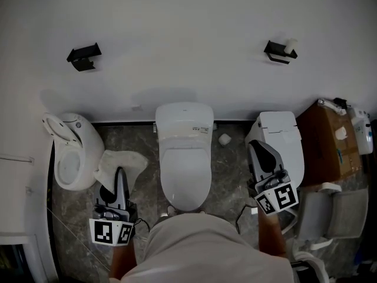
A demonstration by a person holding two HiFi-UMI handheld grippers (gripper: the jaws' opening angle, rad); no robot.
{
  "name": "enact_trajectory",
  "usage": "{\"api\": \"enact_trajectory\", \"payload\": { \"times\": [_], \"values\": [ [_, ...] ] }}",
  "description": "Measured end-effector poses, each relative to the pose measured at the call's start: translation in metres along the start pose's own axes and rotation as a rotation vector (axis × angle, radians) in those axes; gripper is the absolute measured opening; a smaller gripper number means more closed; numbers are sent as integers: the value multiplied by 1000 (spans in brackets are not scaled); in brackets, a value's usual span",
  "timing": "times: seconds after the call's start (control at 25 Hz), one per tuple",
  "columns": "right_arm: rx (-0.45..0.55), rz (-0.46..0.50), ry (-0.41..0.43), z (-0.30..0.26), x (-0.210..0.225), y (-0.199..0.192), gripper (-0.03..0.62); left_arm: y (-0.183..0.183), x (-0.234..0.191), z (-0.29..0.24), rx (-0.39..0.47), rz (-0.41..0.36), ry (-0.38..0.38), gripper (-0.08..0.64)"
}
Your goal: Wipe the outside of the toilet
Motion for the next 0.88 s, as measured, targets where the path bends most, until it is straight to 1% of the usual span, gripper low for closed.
{"api": "enact_trajectory", "payload": {
  "times": [0.16, 0.4, 0.68, 0.88],
  "values": [
    [11, -2, -14, -5, -4, -2, 52, -5, -7, -3, -2, 7, -4, 54],
    [-25, -25, 5, -8, -16, -14, 52, -7, -15, -3, -4, 3, -1, 55],
    [-32, -30, 16, -14, -24, -15, 52, -9, -23, 2, -12, 2, 8, 54],
    [-34, -33, 20, -20, -29, -19, 52, -12, -27, 0, -20, 9, 0, 55]
  ]
}}
Point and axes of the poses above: the fingertips, and each gripper's own axes: z backward along the fingers, x to its right, y out of its top, the point moved 10 cm from there along z, backward along the fingers, and after that the axes turned 1 degree about y, right-handed, at the moved point
